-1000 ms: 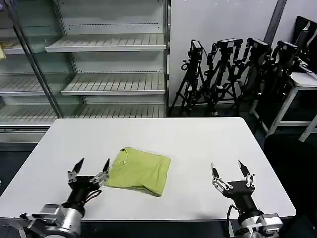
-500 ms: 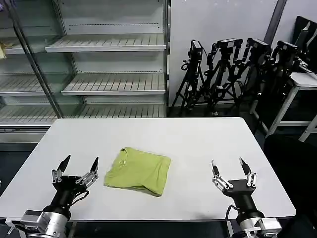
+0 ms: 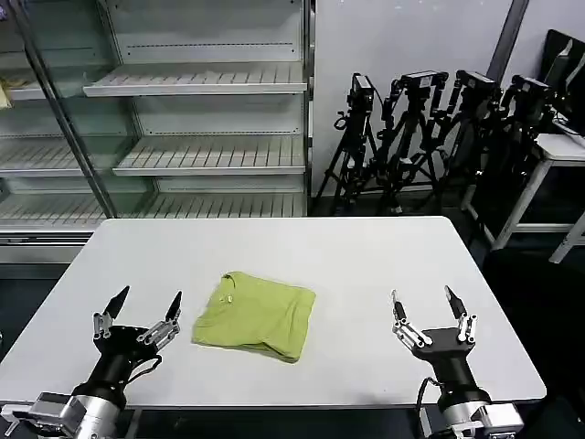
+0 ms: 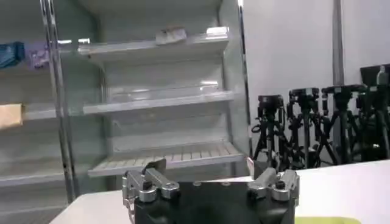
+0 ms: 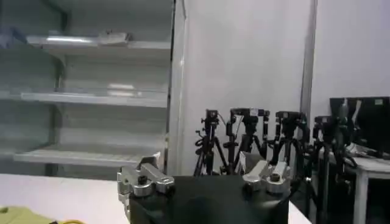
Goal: Fold and organize the clothes.
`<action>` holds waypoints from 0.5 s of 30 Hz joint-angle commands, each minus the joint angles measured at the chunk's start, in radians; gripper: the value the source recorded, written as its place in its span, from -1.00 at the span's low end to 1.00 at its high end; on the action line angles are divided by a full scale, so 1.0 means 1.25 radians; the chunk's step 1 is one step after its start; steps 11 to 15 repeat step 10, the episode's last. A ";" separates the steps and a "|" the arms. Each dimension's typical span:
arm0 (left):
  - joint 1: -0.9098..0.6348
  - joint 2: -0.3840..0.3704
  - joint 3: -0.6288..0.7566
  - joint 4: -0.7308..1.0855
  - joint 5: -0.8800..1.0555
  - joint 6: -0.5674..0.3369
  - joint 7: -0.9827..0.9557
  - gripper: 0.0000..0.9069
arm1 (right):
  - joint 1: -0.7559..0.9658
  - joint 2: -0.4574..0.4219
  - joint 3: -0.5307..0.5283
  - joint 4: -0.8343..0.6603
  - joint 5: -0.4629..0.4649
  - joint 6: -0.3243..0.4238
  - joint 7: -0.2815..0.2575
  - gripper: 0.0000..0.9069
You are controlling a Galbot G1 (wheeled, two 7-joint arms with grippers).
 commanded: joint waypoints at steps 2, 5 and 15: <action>0.012 -0.012 -0.007 -0.010 0.005 0.008 0.013 1.00 | 0.008 0.004 0.007 -0.002 -0.006 0.008 0.008 1.00; 0.019 -0.013 -0.003 -0.010 0.008 0.009 0.016 1.00 | 0.004 0.003 0.013 -0.004 -0.007 0.006 0.006 1.00; 0.023 -0.020 0.000 -0.018 0.011 0.013 0.021 1.00 | 0.003 0.005 0.011 0.013 0.038 -0.026 0.008 1.00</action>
